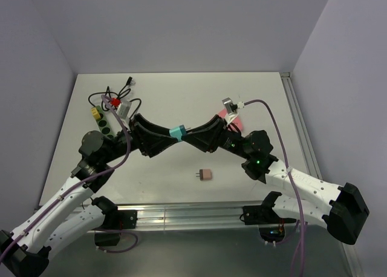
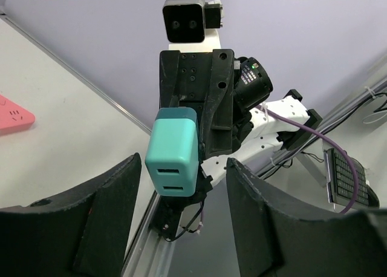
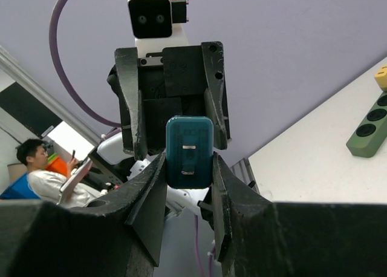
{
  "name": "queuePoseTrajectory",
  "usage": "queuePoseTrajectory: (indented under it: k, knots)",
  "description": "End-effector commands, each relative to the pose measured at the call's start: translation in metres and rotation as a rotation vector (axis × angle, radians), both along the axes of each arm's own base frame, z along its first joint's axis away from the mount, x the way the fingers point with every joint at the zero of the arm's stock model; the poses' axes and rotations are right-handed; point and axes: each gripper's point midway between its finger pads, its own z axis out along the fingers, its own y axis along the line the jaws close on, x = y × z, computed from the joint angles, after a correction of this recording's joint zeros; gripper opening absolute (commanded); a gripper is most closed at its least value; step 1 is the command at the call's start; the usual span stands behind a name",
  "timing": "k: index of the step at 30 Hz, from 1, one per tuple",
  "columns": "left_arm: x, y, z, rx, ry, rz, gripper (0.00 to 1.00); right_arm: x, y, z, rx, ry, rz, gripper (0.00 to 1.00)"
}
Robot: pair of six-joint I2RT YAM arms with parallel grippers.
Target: Insert the plug
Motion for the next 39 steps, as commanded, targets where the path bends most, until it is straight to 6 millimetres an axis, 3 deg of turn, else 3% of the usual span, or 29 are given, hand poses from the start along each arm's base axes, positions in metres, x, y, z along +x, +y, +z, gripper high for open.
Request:
queuePoseTrajectory:
  k: [1,14,19,22,23,25,26,29,31,32,34,36,37,39]
  knots:
    - [-0.007,0.0,0.014,-0.043,-0.031,-0.03,0.62,-0.002,-0.005,0.022,0.064,-0.061,-0.023,0.0]
    - [-0.009,-0.005,0.022,-0.092,-0.01,-0.08,0.48,0.001,0.004,0.017,0.059,-0.059,-0.036,0.0]
    - [-0.009,-0.004,0.022,-0.095,-0.01,-0.072,0.36,0.003,0.003,0.013,0.047,-0.055,-0.055,0.0]
    - [-0.008,-0.005,0.021,-0.095,-0.006,-0.075,0.16,0.002,0.003,0.013,0.045,-0.058,-0.053,0.0]
    - [-0.009,-0.005,0.021,-0.095,-0.003,-0.081,0.0,0.001,0.004,0.013,0.041,-0.067,-0.049,0.0]
    - [-0.009,-0.005,0.02,-0.091,0.003,-0.08,0.0,0.003,0.007,0.008,0.008,-0.05,-0.043,0.0]
    - [-0.007,-0.005,0.018,-0.081,0.008,-0.073,0.0,0.003,0.008,0.011,-0.002,-0.055,-0.045,0.2]
    - [0.0,-0.005,0.017,-0.041,0.012,-0.032,0.0,0.009,0.008,0.0,-0.067,-0.031,-0.077,0.65]
    - [0.009,-0.005,0.009,0.039,0.068,0.003,0.0,0.015,0.001,-0.008,-0.113,-0.004,-0.132,0.72]
    - [0.014,-0.002,0.018,0.063,0.035,0.029,0.0,0.019,-0.004,-0.011,-0.139,-0.015,-0.17,0.77]
    - [0.03,0.001,-0.015,0.199,0.156,0.075,0.0,0.023,-0.015,-0.025,-0.216,0.025,-0.227,0.82]
    - [0.049,0.013,-0.026,0.269,0.183,0.125,0.0,0.033,-0.03,-0.038,-0.301,0.055,-0.321,0.82]
    - [0.055,0.021,-0.041,0.316,0.246,0.146,0.0,0.038,-0.036,-0.042,-0.325,0.063,-0.358,0.82]
    - [0.079,0.045,-0.052,0.363,0.305,0.242,0.0,0.043,-0.049,-0.055,-0.386,0.078,-0.415,0.81]
